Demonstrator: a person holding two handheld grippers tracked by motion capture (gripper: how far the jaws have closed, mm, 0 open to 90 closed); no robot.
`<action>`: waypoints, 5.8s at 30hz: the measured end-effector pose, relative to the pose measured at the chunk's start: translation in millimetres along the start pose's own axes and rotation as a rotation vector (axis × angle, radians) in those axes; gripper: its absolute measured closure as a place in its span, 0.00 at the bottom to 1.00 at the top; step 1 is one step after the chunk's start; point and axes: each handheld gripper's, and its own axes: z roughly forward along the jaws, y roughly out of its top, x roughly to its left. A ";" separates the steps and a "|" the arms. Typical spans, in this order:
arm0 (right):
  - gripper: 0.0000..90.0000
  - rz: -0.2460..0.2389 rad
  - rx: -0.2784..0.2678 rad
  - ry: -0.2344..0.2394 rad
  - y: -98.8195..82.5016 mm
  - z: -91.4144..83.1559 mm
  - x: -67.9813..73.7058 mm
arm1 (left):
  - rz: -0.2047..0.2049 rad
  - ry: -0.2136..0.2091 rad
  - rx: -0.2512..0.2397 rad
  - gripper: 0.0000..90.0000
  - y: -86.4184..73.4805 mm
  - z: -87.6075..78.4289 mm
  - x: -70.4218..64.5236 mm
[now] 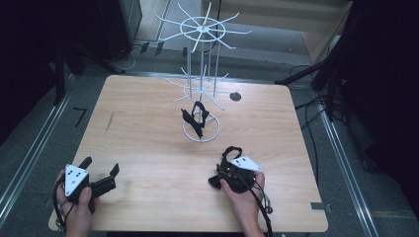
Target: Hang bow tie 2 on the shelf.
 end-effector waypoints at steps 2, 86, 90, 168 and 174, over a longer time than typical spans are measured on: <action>0.49 -0.003 0.019 -0.014 0.2 1.5 0.8 | 0.001 0.001 0.001 0.09 0.0 0.0 -0.1; 0.96 -0.069 -0.305 0.014 36.1 -67.4 -15.9 | 0.003 -0.002 0.001 0.09 0.1 0.0 0.0; 0.96 -0.064 -0.319 0.021 40.1 -71.4 -15.5 | 0.000 -0.002 -0.001 0.09 0.0 -0.3 0.2; 0.96 -0.107 -0.443 0.075 96.2 -92.2 12.0 | 0.003 -0.002 0.001 0.09 0.1 0.0 -0.1; 0.96 -0.114 -0.448 0.081 100.2 -92.4 16.3 | 0.002 -0.003 0.002 0.09 0.1 0.2 -0.1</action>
